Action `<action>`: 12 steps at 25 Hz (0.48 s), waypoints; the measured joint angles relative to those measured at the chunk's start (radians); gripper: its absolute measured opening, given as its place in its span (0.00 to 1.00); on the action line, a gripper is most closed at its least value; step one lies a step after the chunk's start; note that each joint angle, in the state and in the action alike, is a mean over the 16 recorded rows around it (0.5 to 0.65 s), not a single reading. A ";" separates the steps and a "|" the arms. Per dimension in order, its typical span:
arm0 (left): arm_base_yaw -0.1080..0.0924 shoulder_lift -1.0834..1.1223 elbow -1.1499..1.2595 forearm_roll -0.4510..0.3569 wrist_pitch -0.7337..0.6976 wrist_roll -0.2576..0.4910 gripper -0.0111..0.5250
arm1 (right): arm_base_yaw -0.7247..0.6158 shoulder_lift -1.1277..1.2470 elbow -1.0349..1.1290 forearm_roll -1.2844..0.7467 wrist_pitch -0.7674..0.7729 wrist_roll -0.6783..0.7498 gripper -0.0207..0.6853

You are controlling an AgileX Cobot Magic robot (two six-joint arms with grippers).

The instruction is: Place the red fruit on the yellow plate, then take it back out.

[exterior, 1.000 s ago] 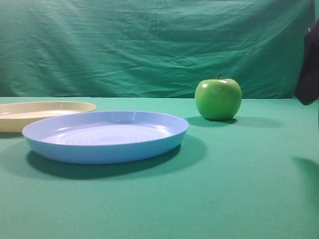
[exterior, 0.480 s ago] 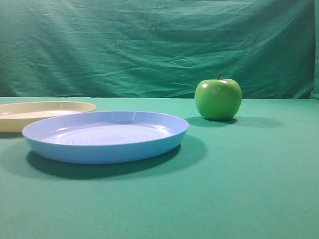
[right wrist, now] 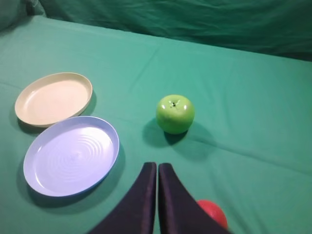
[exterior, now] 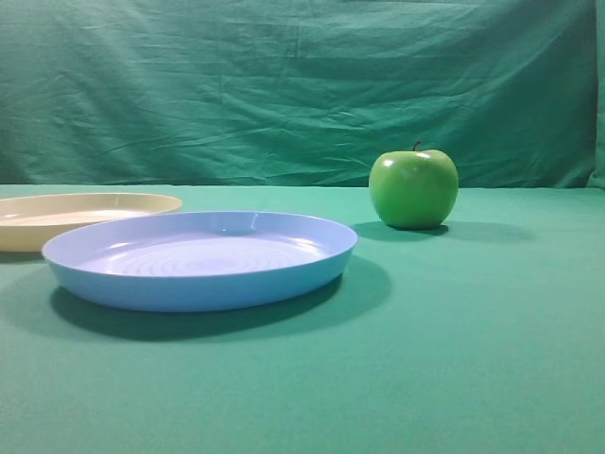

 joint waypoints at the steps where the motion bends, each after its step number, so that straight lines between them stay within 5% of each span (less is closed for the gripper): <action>1: 0.000 0.000 0.000 0.000 0.000 0.000 0.02 | 0.000 -0.017 0.000 -0.001 0.013 0.000 0.03; 12: 0.000 0.000 0.000 0.000 0.000 0.000 0.02 | -0.005 -0.123 0.011 -0.034 0.097 0.004 0.03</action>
